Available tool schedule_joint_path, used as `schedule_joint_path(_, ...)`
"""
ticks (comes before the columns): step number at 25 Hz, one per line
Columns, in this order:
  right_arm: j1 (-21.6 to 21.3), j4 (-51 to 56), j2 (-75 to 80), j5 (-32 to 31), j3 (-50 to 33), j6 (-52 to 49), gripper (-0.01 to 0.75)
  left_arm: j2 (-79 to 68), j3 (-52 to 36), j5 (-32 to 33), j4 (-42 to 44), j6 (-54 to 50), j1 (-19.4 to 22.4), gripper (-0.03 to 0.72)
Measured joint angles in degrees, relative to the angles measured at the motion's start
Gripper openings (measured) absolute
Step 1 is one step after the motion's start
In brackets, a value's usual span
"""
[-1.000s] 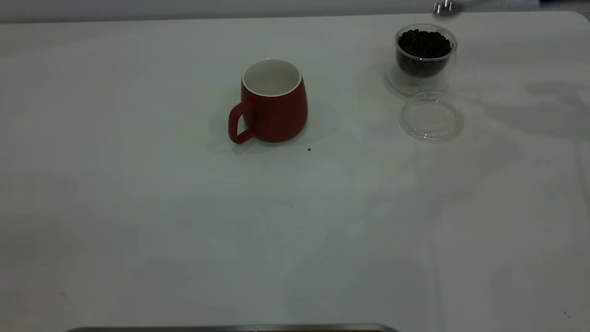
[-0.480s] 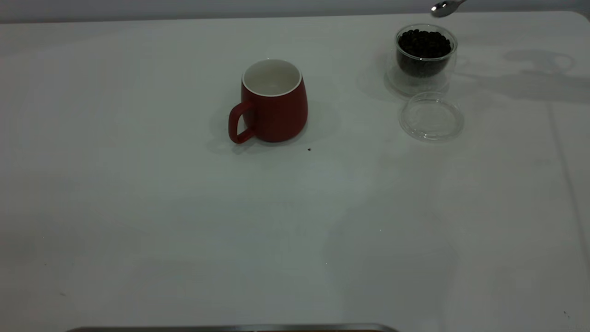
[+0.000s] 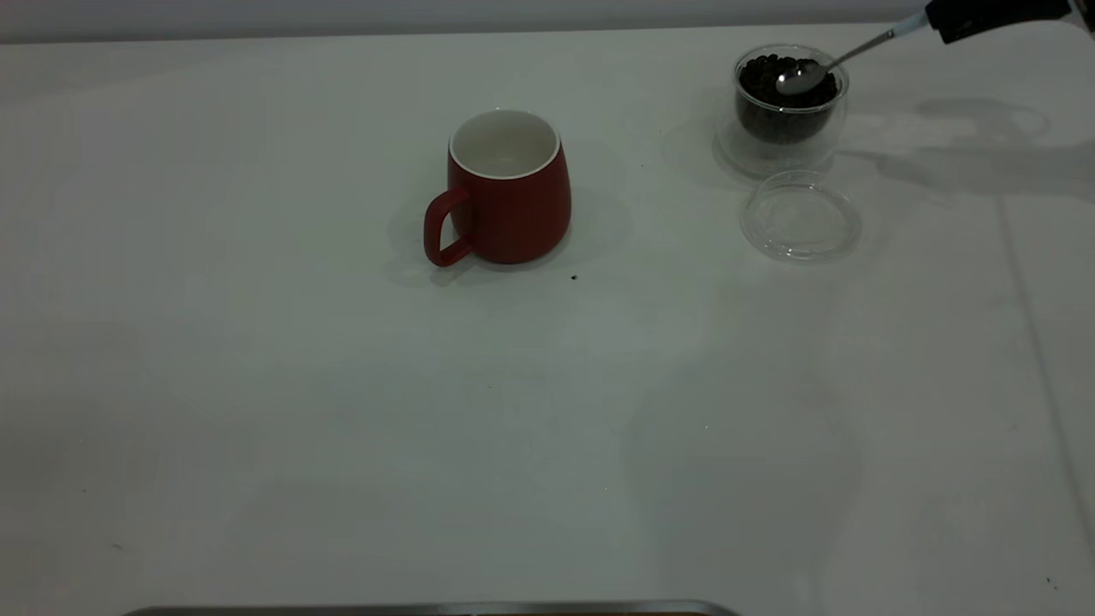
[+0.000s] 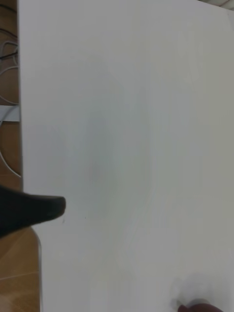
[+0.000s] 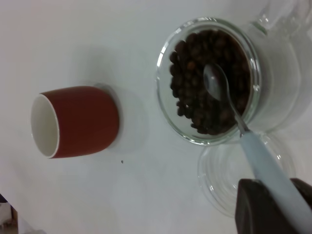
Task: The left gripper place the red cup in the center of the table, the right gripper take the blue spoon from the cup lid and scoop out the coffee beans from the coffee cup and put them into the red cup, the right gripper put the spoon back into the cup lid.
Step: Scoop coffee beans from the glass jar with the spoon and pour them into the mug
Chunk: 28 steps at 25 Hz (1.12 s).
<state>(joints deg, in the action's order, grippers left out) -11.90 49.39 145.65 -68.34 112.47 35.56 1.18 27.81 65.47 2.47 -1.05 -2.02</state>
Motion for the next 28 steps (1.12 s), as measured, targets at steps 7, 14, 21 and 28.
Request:
schedule_joint_path(7, 0.0, 0.64, 2.75, -0.2, 0.04, 0.0, 0.114, 0.0, 0.0, 0.0, 0.0, 0.0, 0.0, 0.587)
schedule_joint_path(14, 0.0, 1.23, 2.74, -0.15, 0.04, 0.0, 0.114, 0.0, 0.0, 0.0, 0.0, 0.0, 0.0, 0.587)
schedule_joint_path(21, 0.0, 2.75, 2.74, -0.04, 0.04, 0.23, 0.114, 0.0, 0.0, 0.0, 0.0, 0.0, 0.0, 0.587)
schedule_joint_path(28, -0.54, 2.99, 2.74, 0.0, 0.04, 0.23, 0.114, 0.0, 0.0, 0.0, 0.0, 0.0, 0.0, 0.587)
